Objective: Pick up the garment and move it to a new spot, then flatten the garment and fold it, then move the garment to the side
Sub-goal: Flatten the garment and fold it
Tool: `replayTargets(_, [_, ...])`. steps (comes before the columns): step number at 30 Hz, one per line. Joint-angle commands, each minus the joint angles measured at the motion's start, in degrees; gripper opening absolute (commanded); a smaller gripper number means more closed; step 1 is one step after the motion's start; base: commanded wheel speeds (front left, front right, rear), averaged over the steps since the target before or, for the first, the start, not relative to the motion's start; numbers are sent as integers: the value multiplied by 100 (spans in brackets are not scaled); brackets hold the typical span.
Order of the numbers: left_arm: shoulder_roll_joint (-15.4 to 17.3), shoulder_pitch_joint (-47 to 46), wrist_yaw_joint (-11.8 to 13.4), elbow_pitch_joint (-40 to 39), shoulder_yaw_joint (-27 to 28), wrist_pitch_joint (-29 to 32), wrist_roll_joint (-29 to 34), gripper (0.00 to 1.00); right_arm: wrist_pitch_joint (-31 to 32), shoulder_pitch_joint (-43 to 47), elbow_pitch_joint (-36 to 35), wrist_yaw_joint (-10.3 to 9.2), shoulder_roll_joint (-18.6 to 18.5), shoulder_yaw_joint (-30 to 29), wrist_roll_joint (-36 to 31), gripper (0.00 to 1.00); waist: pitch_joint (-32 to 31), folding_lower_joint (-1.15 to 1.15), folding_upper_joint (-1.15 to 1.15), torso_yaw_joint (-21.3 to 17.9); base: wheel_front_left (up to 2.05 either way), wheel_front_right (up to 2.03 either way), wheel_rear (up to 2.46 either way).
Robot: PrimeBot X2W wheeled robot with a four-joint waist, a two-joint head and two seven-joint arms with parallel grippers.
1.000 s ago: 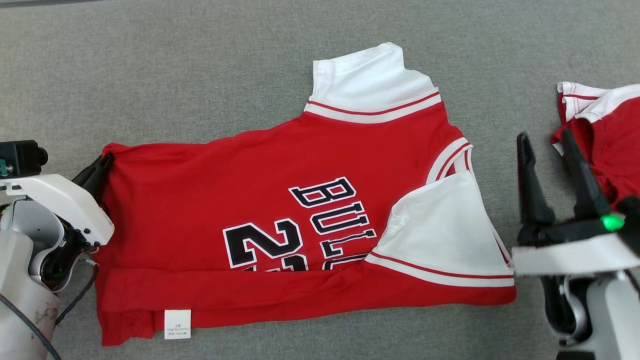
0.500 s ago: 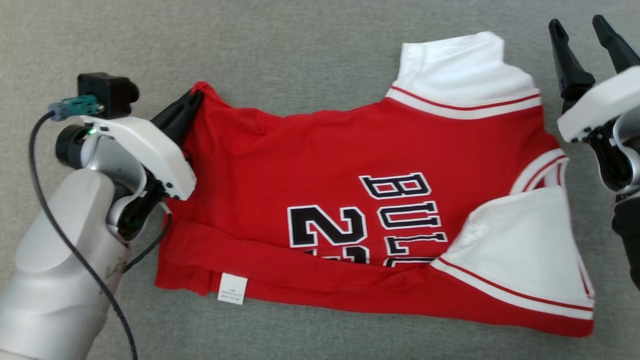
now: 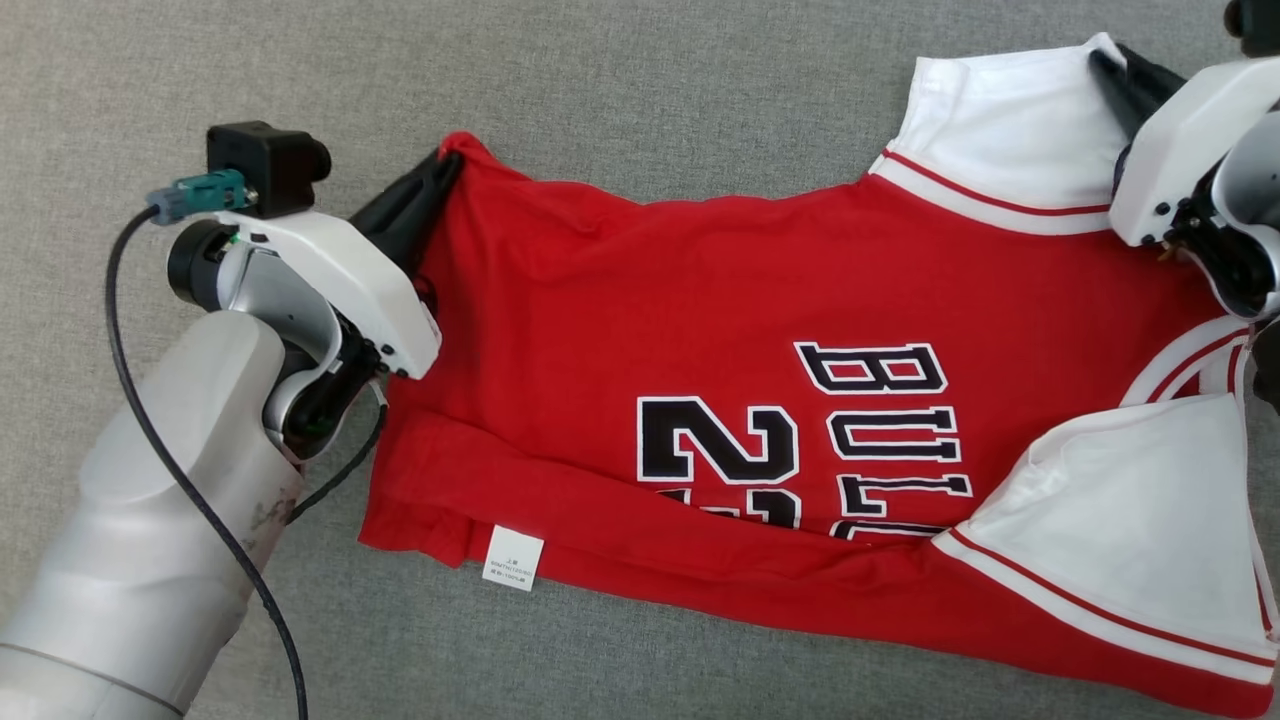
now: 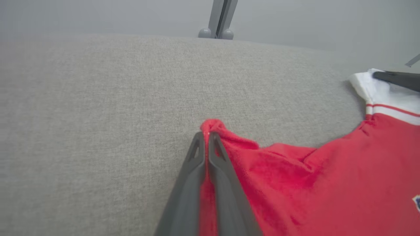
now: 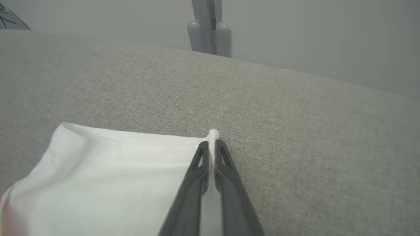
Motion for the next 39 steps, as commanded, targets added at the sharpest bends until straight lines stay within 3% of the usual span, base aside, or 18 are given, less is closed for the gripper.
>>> replayTargets(1, [48,-89,-4,-4,4,-98,-103,0,-159,-87,-45,0,-79,-7,129,0,-23,0,0,-11,0,0,0])
replayTargets(9, [269,-67,-4,-210,-17,-392,-400,0,-740,-17,-475,1,-216,-58,811,0,-216,0,0,-106,0,0,0])
replayTargets(21, [800,802,147,-1094,263,-548,-796,0,-1099,1075,-1920,1,-870,127,1460,0,-691,0,0,-372,0,0,0])
replayTargets(27, [1065,1942,428,-1996,482,-753,-1179,0,-1271,2526,-3128,1,-1165,119,1839,0,-936,0,0,-524,0,0,0])
replayTargets(32, [1314,3053,675,-2725,786,-905,-1707,0,-1434,4184,-4100,2,-1283,-505,2266,0,-1151,0,0,-628,0,0,0])
replayTargets(39, [1506,3821,860,-3201,941,-817,-2134,0,-1290,5650,-4547,2,-692,-1240,2213,0,-1216,0,0,-758,0,0,0])
